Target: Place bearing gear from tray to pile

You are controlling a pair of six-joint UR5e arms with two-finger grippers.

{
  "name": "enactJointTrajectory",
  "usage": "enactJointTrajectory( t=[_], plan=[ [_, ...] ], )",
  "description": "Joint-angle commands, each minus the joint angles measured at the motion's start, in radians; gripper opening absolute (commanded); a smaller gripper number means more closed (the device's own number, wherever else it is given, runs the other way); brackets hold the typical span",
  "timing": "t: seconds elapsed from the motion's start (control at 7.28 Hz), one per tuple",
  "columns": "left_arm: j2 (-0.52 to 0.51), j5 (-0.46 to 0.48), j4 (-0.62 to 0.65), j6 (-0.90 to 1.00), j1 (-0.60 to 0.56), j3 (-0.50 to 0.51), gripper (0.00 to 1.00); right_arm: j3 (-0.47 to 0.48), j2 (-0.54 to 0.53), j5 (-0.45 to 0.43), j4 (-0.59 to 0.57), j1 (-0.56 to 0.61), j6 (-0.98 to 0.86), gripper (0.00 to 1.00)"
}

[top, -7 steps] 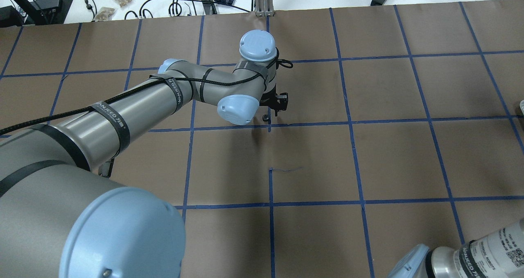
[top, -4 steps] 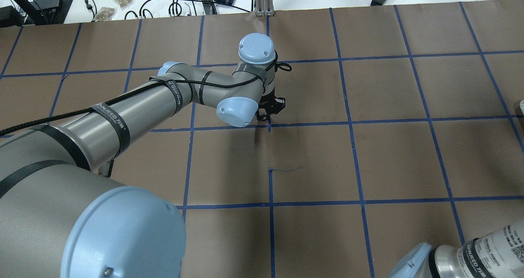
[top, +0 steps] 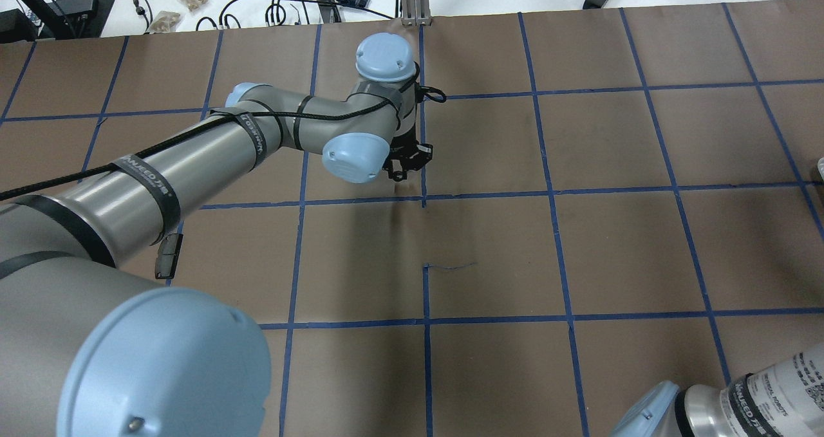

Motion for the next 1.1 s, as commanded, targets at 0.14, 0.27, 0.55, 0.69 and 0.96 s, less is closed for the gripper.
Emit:
enactJointTrajectory(
  t=[0.14, 0.27, 0.55, 0.69, 0.96],
  plan=[
    [0.134, 0.066, -0.147, 0.503, 0.297, -0.012, 0.00, -0.005, 0.014, -0.001, -0.006, 0.000, -0.006, 0.55],
    [0.156, 0.108, -0.162, 0.560, 0.414, -0.011, 0.00, -0.005, 0.014, -0.003, -0.007, 0.000, -0.006, 0.37],
    [0.156, 0.129, -0.271, 0.698, 0.604, -0.018, 0.00, -0.003, 0.008, -0.006, -0.007, 0.000, 0.000, 0.10],
    [0.158, 0.126, -0.279, 0.710, 0.667, -0.023, 0.00, -0.005, 0.006, -0.012, -0.006, 0.000, 0.009, 0.00],
    [0.132, 0.125, -0.335, 0.743, 0.723, -0.037, 0.00, 0.005, -0.077, -0.011, 0.029, 0.014, 0.054, 0.00]
  ],
)
